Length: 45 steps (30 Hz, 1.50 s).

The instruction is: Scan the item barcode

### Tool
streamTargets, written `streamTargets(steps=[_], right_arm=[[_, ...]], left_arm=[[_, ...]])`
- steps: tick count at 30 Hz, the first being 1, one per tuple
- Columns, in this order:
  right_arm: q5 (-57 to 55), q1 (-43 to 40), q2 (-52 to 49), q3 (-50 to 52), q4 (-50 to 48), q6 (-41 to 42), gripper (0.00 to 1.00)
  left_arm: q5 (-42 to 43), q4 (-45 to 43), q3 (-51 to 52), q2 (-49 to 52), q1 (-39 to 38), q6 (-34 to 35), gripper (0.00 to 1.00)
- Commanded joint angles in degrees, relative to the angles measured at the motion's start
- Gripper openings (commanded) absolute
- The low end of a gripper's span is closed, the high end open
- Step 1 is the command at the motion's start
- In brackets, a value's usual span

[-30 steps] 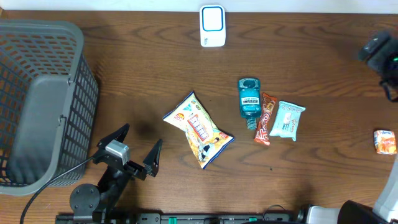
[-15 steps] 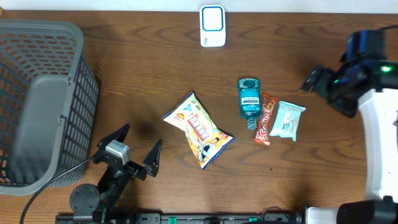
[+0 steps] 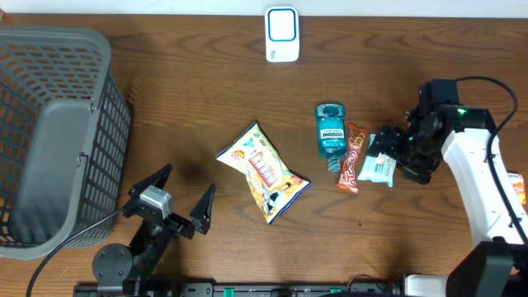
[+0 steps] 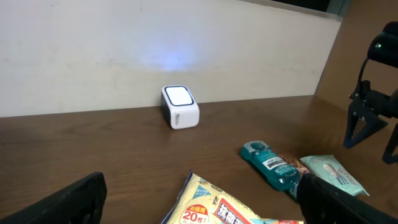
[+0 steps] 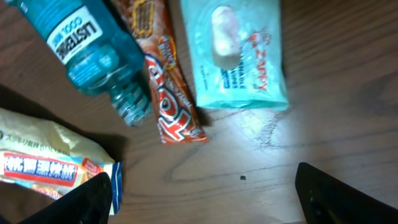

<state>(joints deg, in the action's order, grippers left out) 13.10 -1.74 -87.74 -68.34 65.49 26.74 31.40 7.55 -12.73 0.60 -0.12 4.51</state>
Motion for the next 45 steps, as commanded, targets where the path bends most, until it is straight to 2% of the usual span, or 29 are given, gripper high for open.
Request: streamTargets(steps=[1,8,10,13,21,24,28,39,45], right_arm=[[0.1,1.4,0.3,0.2,0.2,-1.0,0.9],[-2.0,3.3,0.3,0.6,-0.2,-1.0,0.86],[-2.0,4.7,0.3,0.7,-0.9,0.4,0.79],[-2.1,8.4,0.3,0.7,-3.6,4.0,0.63],[-5.2,16.1,0.3,3.5,-12.0,7.6,0.53],[-9.2,18.3,0.3,6.6,-13.0,10.6,0.5],[-9.8,20.0,0.3,11.5,-15.7,10.5,0.43],[-10.3,20.2,0.3,23.0,-28.9,10.5,0.44],[-12.3,20.2,0.3,26.4,-33.2,11.1,0.36]], left_arm=[[0.6,0.0,-0.1,-0.4,-0.2,0.3,0.98],[0.6,0.0,-0.1,-0.4,-0.2,0.3,0.98],[0.6,0.0,-0.1,-0.4,-0.2,0.3,0.98],[0.6,0.0,-0.1,-0.4,-0.2,0.3,0.98],[0.6,0.0,-0.1,-0.4,-0.2,0.3,0.98],[0.6,0.0,-0.1,-0.4,-0.2,0.3,0.98],[0.6,0.0,-0.1,-0.4,-0.2,0.3,0.98],[0.6,0.0,-0.1,-0.4,-0.2,0.3,0.98],[0.6,0.0,-0.1,-0.4,-0.2,0.3,0.98]])
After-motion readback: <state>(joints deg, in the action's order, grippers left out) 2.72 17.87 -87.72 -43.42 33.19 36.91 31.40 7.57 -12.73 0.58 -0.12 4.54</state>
